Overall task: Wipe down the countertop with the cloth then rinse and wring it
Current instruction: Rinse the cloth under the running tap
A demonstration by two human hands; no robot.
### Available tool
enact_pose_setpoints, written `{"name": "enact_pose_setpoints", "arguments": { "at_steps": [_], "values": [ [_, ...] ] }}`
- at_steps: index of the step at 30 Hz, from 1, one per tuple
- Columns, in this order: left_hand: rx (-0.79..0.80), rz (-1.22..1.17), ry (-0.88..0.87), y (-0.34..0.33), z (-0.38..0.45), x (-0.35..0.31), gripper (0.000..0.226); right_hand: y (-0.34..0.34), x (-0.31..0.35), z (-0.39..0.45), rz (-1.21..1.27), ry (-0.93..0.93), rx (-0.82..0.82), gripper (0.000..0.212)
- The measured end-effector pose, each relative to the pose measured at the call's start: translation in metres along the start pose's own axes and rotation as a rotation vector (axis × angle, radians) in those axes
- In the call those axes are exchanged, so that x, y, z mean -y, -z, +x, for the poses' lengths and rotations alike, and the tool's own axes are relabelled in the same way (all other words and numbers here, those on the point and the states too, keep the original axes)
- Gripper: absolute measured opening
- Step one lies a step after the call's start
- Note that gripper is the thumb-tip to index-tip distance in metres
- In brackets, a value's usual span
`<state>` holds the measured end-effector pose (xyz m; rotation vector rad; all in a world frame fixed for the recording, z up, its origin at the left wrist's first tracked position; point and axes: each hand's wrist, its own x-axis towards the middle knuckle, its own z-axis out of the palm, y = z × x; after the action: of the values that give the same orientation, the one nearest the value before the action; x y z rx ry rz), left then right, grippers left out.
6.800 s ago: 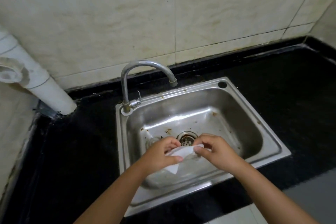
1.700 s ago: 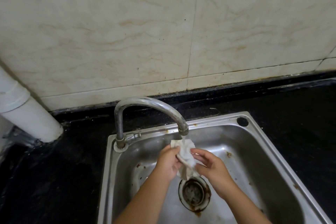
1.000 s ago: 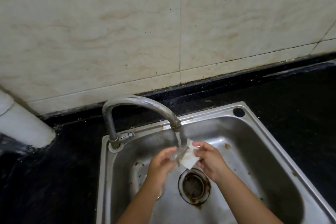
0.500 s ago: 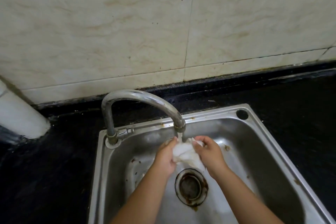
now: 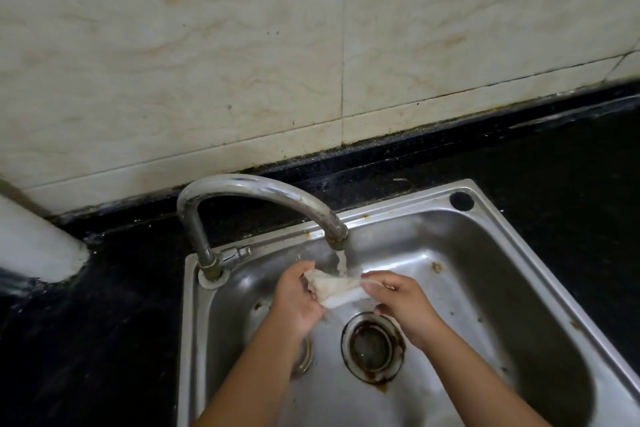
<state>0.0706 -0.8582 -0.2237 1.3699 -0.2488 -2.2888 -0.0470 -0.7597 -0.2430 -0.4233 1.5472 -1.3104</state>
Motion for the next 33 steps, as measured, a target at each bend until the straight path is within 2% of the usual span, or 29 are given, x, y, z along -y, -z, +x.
{"name": "enact_pose_setpoints", "arguments": {
  "at_steps": [2,5,6,8,11,13,15,19,21,24,27,30,33],
  "values": [
    [0.011,0.048,-0.025,0.009,0.001,0.0,0.016,0.0,-0.001,0.006,0.206,-0.152,-0.041,0.014],
    [0.011,0.131,-0.048,0.021,0.006,0.003,0.032,-0.005,-0.004,0.013,0.425,-0.296,-0.152,0.011],
    [0.007,0.149,-0.05,0.024,0.006,0.004,0.035,-0.006,-0.003,0.014,0.359,-0.297,-0.17,0.01],
    [0.035,0.231,-0.036,0.027,0.002,0.006,0.028,-0.009,0.001,0.015,0.22,-0.278,-0.196,0.011],
    [0.031,0.263,0.001,0.023,-0.007,0.008,0.01,-0.009,0.008,0.013,0.243,-0.305,-0.243,0.013],
    [0.005,0.223,-0.022,0.021,-0.008,0.008,0.013,-0.009,0.009,0.011,0.262,-0.323,-0.258,0.013],
    [0.008,0.191,-0.062,0.021,-0.009,0.008,0.022,-0.009,0.007,0.006,0.17,-0.273,-0.248,0.015],
    [-0.012,0.223,-0.168,0.022,-0.011,0.009,0.035,-0.003,0.006,-0.001,-0.259,0.025,-0.159,0.03],
    [-0.027,0.291,-0.22,0.022,-0.011,0.009,0.039,-0.002,0.012,-0.003,-0.3,0.118,-0.057,0.029],
    [0.032,0.607,-0.266,0.025,-0.012,0.009,0.028,-0.003,0.018,-0.004,-0.237,0.137,0.083,0.026],
    [0.139,0.922,-0.19,0.025,-0.018,0.012,0.023,-0.003,0.022,-0.005,-0.174,0.096,0.156,0.027],
    [0.103,0.969,-0.174,0.025,-0.018,0.014,0.023,0.002,0.021,-0.005,-0.026,0.028,0.211,0.026],
    [0.063,0.814,-0.207,0.028,-0.016,0.01,0.025,0.009,0.018,-0.005,0.131,-0.04,0.219,0.026]
  ]
}}
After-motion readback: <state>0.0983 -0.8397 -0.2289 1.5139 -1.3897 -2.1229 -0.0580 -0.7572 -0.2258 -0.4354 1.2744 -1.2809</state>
